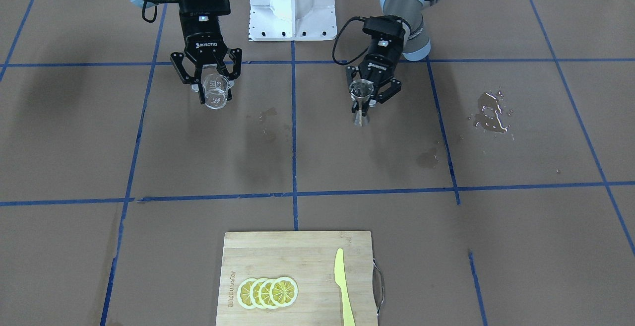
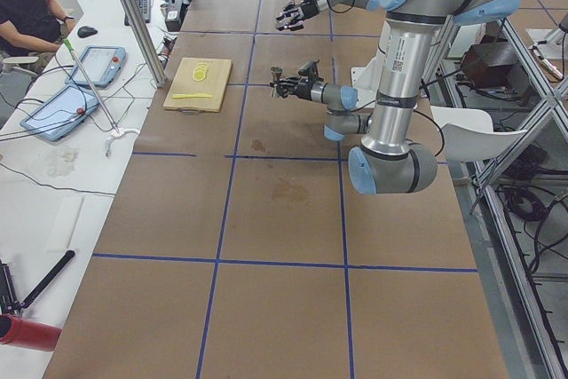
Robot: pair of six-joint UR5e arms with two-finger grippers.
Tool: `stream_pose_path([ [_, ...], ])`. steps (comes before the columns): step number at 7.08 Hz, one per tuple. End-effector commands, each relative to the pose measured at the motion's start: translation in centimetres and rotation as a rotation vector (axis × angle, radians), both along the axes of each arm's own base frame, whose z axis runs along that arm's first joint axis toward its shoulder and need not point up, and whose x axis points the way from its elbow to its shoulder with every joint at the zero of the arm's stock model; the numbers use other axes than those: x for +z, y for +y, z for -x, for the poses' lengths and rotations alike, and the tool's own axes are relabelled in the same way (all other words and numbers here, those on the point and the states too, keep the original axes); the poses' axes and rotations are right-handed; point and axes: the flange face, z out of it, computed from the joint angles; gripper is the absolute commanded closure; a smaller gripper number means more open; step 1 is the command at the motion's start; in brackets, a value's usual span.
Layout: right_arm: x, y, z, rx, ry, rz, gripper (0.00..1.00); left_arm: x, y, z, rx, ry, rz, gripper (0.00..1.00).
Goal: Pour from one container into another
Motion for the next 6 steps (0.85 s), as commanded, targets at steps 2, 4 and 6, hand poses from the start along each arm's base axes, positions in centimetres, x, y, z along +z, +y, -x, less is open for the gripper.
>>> stream_pose_path([
  [2,0.0,0.0,-0.2,0.0,-0.009,0.0,1.0,9.9,1.3,8.2,-0.093,-0.08,0.046,1.0],
  [4,0.0,0.0,-0.2,0.0,-0.009,-0.001,1.0,18.0,3.1,16.8,-0.116,-0.139,0.061,1.0],
  [6,-0.2,0.0,-0.2,0.0,-0.012,-0.002,1.0,20.9,3.7,18.7,-0.103,-0.14,0.094,1.0],
])
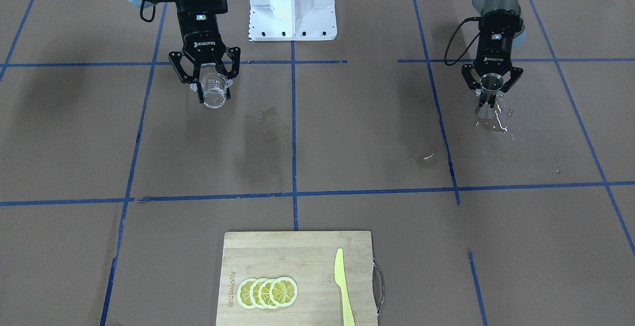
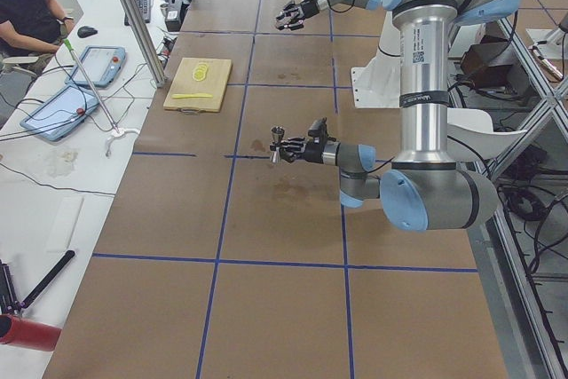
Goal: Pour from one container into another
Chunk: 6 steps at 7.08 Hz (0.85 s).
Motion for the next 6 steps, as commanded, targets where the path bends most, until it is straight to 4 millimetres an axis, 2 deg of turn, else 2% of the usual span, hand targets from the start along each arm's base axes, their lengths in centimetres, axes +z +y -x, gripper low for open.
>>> stream_pose_path([
  [1,-0.2,0.0,0.0,0.0,-0.005,-0.001,1.0,2.5,0.7,1.6,0.021,0.12,0.063,1.0],
  [3,-0.2,0.1,0.1,-0.002,-0.003,-0.001,1.0,6.4,1.2,2.8,0.01,0.19,0.138,1.0],
  [6,-0.4,0.1,0.2,-0.003,-0.009,-0.001,1.0,6.8,2.2,2.6,-0.003,0.285,0.173,1.0],
])
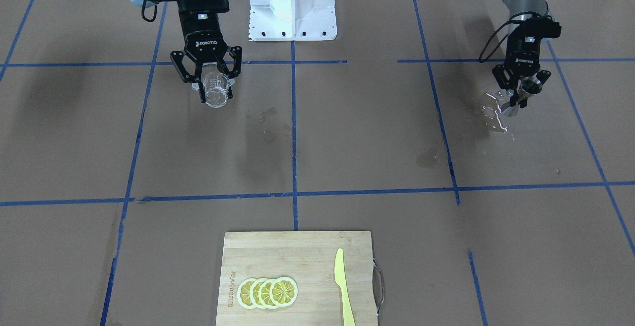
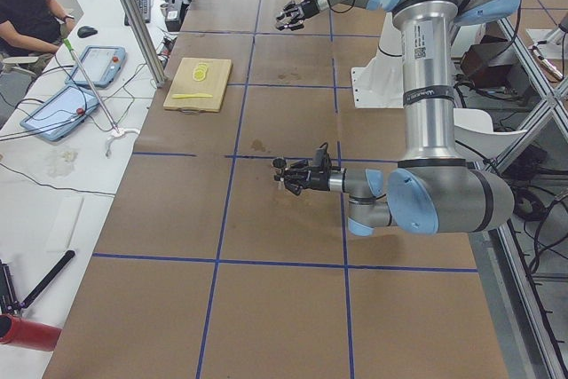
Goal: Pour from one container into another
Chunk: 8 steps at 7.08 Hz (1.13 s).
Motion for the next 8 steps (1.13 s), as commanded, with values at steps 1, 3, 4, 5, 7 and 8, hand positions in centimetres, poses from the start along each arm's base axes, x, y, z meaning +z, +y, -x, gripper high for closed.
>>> stream_pose_path([
  [1,0.0,0.0,0.0,0.001,-0.002,0.0,1.0,0.6,0.9,-0.6,-0.002,0.079,0.038,1.0],
  [3,0.0,0.1,0.0,-0.001,-0.002,0.0,1.0,2.5,2.1,-1.0,-0.01,0.032,0.039,1.0],
  [4,0.0,0.1,0.0,-0.001,-0.002,0.0,1.0,3.0,2.6,-1.3,-0.001,0.019,0.039,1.0],
  [5,0.0,0.0,0.0,0.001,-0.002,0.0,1.0,3.0,2.9,-1.5,0.006,0.017,0.039,1.0],
  [7,0.0,0.0,0.0,0.001,-0.002,0.0,1.0,2.8,3.1,-2.0,0.014,0.025,0.039,1.0],
  [8,0.0,0.1,0.0,-0.002,-0.003,0.001,1.0,2.7,3.2,-2.2,0.017,0.025,0.039,1.0],
])
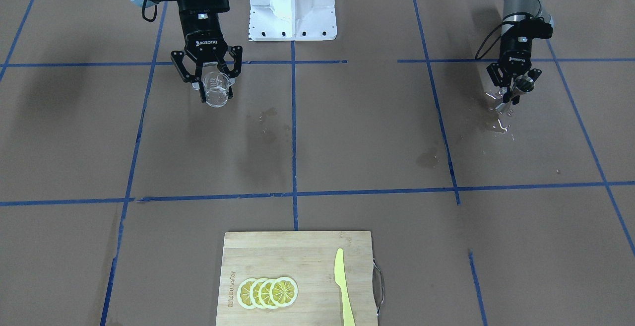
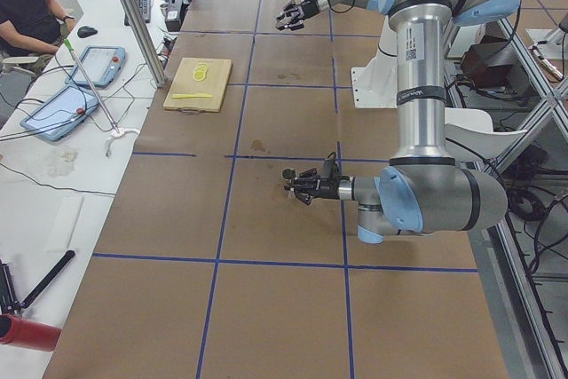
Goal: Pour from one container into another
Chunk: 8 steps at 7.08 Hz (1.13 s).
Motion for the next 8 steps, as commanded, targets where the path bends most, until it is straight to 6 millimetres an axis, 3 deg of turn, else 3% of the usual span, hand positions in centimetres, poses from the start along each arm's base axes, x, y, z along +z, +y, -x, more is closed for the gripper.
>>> stream_pose_path([
  [1,0.0,0.0,0.0,0.0,-0.001,0.0,1.0,-0.1,0.4,-0.5,0.012,0.004,0.0,1.0],
  [8,-0.1,0.1,0.0,-0.002,-0.001,0.0,1.0,-0.1,1.6,-1.6,0.054,0.023,0.008,1.0],
])
